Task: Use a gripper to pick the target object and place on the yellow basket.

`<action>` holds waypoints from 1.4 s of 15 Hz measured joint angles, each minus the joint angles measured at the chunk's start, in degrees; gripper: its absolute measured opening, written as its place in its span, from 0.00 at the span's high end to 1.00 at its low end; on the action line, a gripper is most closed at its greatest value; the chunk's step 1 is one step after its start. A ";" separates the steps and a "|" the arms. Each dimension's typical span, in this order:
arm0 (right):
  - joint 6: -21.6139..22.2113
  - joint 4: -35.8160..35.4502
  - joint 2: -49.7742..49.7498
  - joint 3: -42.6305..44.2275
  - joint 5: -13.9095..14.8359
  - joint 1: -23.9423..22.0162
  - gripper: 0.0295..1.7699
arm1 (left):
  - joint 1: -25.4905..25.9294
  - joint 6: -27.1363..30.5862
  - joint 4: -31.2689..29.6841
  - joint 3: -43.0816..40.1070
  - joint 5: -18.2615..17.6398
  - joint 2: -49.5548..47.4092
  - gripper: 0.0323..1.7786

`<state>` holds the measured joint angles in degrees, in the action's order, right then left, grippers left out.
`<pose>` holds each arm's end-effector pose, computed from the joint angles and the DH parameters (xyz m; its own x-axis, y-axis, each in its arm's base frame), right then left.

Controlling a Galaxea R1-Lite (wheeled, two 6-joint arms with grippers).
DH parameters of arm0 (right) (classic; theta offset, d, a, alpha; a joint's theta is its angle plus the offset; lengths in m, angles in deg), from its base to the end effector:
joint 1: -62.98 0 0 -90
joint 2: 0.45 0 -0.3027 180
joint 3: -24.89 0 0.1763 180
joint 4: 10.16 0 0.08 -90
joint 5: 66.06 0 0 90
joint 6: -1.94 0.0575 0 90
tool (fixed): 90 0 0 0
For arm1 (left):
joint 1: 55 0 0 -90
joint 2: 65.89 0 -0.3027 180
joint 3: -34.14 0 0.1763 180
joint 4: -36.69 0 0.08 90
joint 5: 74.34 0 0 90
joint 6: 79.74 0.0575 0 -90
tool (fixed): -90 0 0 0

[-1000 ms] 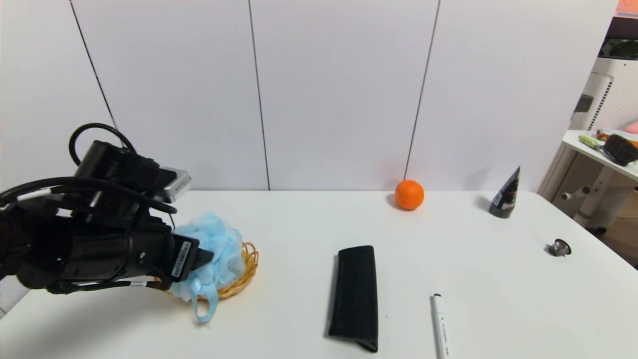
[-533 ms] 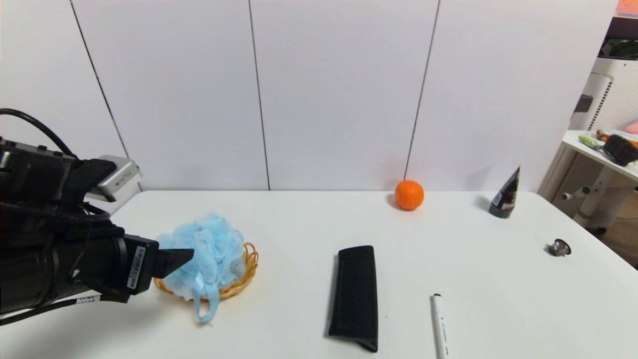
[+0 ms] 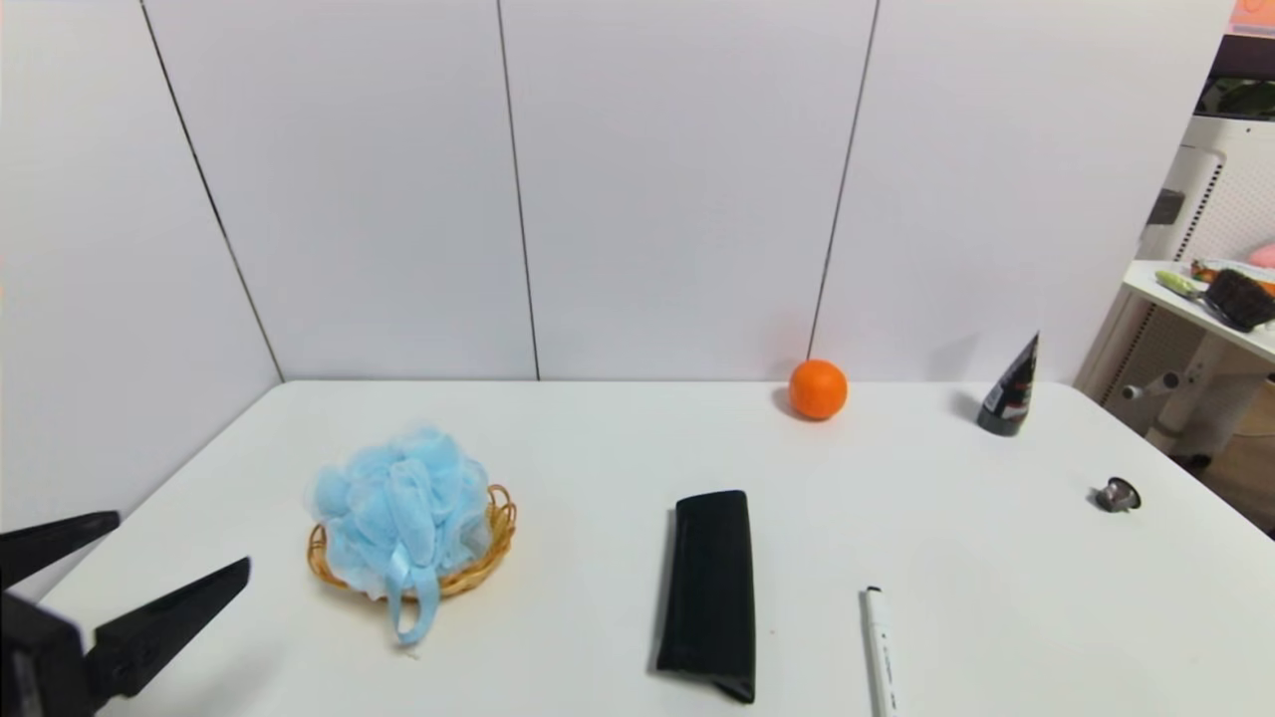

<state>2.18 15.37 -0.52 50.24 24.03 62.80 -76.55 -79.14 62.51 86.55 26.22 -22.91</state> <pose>-0.0060 -0.0001 0.0750 1.0000 -0.0047 -0.0019 0.0047 1.0000 0.0042 0.0815 -0.0208 0.1967 0.9445 -0.1760 -0.2774 0.2003 0.9778 0.0618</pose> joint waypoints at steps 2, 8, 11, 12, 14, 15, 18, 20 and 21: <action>0.00 -0.02 0.00 0.00 0.00 0.00 0.04 | 5.41 3.04 -3.57 -7.86 -0.04 -10.45 0.07; 0.00 0.00 0.00 0.00 0.00 0.00 0.04 | 14.31 5.90 -15.13 -26.25 -9.55 -25.34 0.05; 0.00 0.00 0.00 0.00 -0.02 0.00 0.04 | 17.34 5.94 -14.24 -26.16 -18.38 -25.67 0.05; 0.00 0.04 0.00 0.00 0.00 0.00 0.04 | 18.08 5.99 -13.54 -26.21 -18.87 -25.92 0.05; 0.00 0.00 0.00 0.00 0.00 0.00 0.04 | 19.36 6.31 -9.19 -26.33 -18.08 -29.37 0.05; 0.00 -0.05 0.00 0.00 0.00 0.00 0.04 | 19.80 6.36 -6.41 -26.33 -16.81 -32.39 0.05; 0.00 0.00 0.00 0.00 0.01 0.00 0.04 | 20.68 6.34 -0.73 -26.84 -12.67 -39.70 0.05; 0.00 0.00 0.00 0.00 0.00 0.00 0.04 | 20.87 6.25 -0.35 -27.01 -12.23 -41.61 0.05; 0.02 -0.02 0.00 0.00 0.00 0.00 0.04 | 20.93 4.61 -0.37 -27.04 -12.07 -42.12 0.05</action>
<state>2.21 15.35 -0.52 50.24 24.03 62.80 -55.62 -74.53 62.14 59.51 14.15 -65.03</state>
